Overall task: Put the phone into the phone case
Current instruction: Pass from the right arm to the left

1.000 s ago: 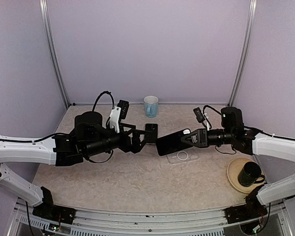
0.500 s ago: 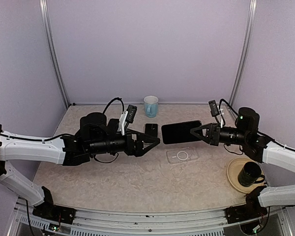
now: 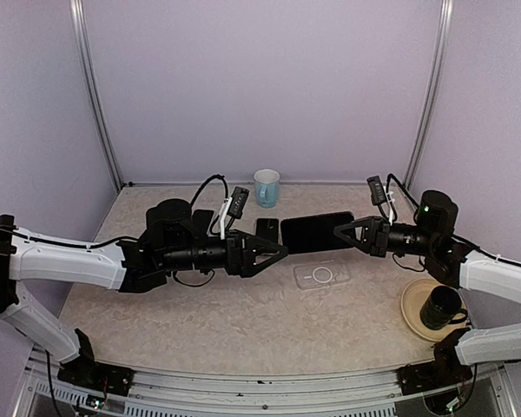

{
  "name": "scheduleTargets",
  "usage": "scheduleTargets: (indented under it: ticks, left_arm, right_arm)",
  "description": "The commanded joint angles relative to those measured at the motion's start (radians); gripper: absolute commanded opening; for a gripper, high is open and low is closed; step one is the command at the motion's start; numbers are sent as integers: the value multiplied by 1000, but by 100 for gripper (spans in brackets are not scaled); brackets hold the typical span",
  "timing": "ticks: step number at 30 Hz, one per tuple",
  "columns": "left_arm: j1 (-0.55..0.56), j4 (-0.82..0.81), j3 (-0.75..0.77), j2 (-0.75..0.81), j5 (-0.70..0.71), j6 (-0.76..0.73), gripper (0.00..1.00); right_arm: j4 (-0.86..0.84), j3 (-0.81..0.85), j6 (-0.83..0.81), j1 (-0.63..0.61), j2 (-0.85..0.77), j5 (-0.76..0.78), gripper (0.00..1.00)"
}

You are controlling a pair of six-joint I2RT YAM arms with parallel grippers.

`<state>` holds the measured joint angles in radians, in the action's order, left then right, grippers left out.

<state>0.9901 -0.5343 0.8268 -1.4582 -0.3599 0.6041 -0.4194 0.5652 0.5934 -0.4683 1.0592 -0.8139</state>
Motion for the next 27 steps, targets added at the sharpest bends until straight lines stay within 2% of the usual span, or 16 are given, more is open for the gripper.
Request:
scheduleTargets:
  ticks: [1, 7, 15, 27]
  left_arm:
    - [-12, -59, 18, -18, -30, 17, 99]
    - [-17, -85, 4, -30, -28, 31, 99]
    - [-21, -149, 3, -59, -94, 62, 99]
    - [-22, -210, 6, -108, -131, 93, 97]
  right_arm:
    - [-104, -10, 14, 7, -18, -27, 0]
    - [-105, -13, 2, 7, -48, -22, 0]
    - [-121, -33, 11, 7, -66, -9, 0]
    - [-339, -69, 138, 5, 6, -132, 0]
